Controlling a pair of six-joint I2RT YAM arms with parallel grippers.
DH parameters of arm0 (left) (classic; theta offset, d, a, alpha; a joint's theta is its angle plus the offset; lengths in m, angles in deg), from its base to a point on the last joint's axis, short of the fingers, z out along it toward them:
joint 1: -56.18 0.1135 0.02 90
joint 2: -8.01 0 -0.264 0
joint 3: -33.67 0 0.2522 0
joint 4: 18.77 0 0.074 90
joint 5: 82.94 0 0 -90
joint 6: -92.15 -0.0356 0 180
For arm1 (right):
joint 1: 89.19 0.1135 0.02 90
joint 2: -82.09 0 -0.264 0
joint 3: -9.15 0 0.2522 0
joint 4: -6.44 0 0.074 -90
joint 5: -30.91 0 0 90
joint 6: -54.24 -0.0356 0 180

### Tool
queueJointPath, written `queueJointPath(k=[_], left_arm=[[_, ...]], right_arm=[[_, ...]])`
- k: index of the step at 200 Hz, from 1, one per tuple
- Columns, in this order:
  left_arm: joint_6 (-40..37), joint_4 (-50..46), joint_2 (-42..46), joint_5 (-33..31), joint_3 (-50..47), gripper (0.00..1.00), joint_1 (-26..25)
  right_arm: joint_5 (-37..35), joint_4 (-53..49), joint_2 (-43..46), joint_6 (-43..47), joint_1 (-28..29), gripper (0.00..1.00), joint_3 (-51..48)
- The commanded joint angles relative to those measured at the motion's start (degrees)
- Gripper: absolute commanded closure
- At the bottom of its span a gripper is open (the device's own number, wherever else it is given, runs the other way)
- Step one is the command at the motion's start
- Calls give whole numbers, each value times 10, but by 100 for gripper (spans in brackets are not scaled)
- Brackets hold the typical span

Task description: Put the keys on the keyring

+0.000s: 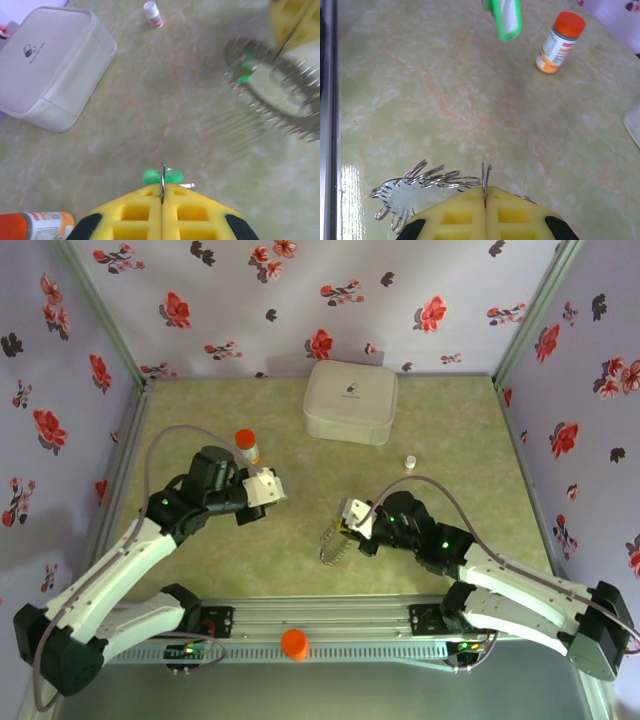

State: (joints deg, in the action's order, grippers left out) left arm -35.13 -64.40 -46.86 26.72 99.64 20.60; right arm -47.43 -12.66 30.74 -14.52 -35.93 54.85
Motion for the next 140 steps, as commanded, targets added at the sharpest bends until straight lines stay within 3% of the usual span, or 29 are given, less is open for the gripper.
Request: queueJointPath(k=[1, 53, 87, 140], left_arm=[[68, -111, 21, 62, 26, 100, 4], [128, -169, 25, 108, 70, 100, 4], [181, -131, 24, 179, 52, 100, 2], [173, -133, -1, 208, 51, 100, 0]], right_arm=[[24, 43, -30, 29, 11, 100, 31], [-18, 69, -92, 98, 35, 100, 67], [-40, 109, -105, 121, 60, 100, 73], [-101, 195, -121, 126, 89, 100, 61]])
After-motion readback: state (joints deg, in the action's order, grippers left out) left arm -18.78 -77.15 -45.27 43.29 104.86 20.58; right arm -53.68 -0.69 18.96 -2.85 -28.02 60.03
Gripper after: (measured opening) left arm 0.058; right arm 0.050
